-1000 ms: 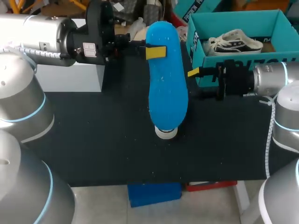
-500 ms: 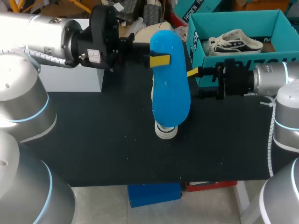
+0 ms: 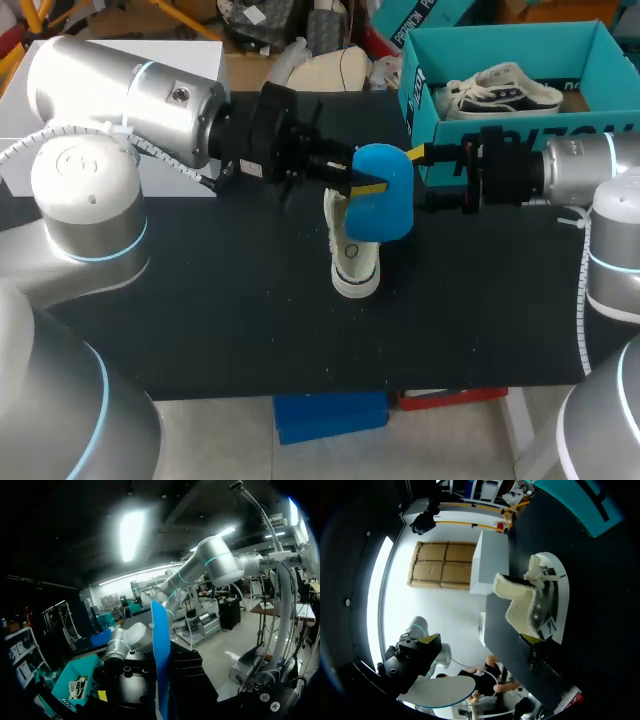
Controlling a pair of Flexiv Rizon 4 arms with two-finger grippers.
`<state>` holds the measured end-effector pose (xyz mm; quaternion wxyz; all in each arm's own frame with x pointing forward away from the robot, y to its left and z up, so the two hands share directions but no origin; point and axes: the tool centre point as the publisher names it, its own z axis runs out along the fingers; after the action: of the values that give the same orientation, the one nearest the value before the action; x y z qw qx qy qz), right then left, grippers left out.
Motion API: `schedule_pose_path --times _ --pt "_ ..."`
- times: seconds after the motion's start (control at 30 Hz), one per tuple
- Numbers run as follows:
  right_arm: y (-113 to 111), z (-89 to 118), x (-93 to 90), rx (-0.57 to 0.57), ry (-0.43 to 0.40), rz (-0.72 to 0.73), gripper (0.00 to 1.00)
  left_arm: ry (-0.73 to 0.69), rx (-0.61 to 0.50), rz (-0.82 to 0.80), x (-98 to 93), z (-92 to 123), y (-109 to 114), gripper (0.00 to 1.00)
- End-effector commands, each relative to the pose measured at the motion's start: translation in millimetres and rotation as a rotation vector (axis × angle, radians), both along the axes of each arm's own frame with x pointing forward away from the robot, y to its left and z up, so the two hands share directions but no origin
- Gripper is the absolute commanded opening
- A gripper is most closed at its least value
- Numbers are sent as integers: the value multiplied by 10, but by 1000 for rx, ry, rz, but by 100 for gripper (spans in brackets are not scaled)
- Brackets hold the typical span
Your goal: Take the shoe out of the shoebox, open the shoe tongue, remove and reinsert the insole, then place the shoe into the shoebox
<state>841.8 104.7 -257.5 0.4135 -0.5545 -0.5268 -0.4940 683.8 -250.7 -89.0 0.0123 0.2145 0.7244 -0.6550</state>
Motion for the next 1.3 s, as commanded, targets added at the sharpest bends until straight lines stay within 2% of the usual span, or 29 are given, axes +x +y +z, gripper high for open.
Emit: schedule_pose_path --times 0.03,0.53,0.67,0.7,0.83,0.87,1.03,1.07,1.1,1.13,1.17,1.2,1.27,1.3 --pt "12 -6 0 -1 0 -2 100 -108 -26 20 2 -34 -76 0" --pt "12 -6 0 -1 0 -2 100 -108 -26 20 2 -34 -76 0" --pt "12 -6 0 -1 0 -2 100 -302 -130 -30 -400 -87 -24 0" --pt "12 -6 0 -1 0 -2 100 -303 -151 -50 -486 -137 -10 0" --pt "12 -6 0 -1 0 -2 100 -447 -182 -47 -575 -329 14 0" --pt "12 -6 0 -1 0 -2 100 -534 -171 -25 -578 -360 30 0" --pt "12 -6 0 -1 0 -2 100 -748 -252 -23 -574 -570 121 0" --pt "12 -6 0 -1 0 -2 100 -834 -212 -5 -536 -641 108 0" --pt "12 -6 0 -1 0 -2 100 -851 -239 -3 -526 -698 115 0" --pt "12 -6 0 -1 0 -2 100 -875 -220 19 -474 -763 124 0" --pt "12 -6 0 -1 0 -2 100 -958 -190 30 -454 -834 120 0" --pt "12 -6 0 -1 0 -2 100 -973 -203 45 -417 -885 123 0" --pt "12 -6 0 -1 0 -2 100 -1110 -135 100 -361 -1010 116 0" --pt "12 -6 0 -1 0 -2 100 -1108 -127 108 -343 -1063 113 0"
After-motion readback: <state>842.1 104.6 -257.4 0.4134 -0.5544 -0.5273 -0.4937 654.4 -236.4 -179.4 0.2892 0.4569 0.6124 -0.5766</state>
